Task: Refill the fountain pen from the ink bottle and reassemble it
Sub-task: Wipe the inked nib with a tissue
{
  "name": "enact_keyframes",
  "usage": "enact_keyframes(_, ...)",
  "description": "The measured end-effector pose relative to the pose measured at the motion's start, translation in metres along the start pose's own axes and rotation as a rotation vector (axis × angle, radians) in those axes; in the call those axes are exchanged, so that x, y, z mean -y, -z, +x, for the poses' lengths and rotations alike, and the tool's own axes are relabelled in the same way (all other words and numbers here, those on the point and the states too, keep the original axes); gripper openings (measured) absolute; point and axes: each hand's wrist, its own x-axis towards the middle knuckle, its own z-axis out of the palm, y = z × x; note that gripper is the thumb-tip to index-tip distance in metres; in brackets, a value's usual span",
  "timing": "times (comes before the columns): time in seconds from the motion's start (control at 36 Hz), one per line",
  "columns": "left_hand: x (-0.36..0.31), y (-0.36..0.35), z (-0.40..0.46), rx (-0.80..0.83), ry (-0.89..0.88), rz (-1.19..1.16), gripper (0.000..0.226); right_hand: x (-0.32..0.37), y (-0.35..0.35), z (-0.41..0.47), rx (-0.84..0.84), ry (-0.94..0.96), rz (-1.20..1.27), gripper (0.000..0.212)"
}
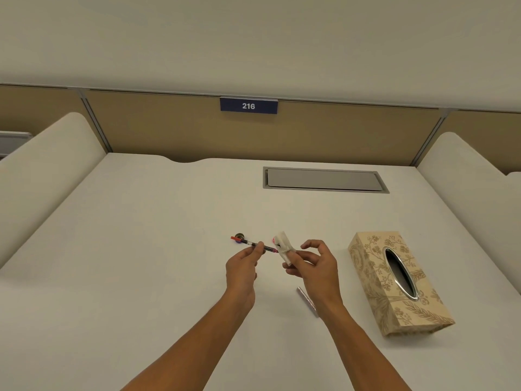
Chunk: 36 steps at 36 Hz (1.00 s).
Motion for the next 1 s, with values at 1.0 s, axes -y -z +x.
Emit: enact_keyframes(1.0,-0.005,0.005,-0.013,0.342,0.058,-0.091,0.025,-0.016,-0.008,0.007,0.005,-0.188,0.113,0.03)
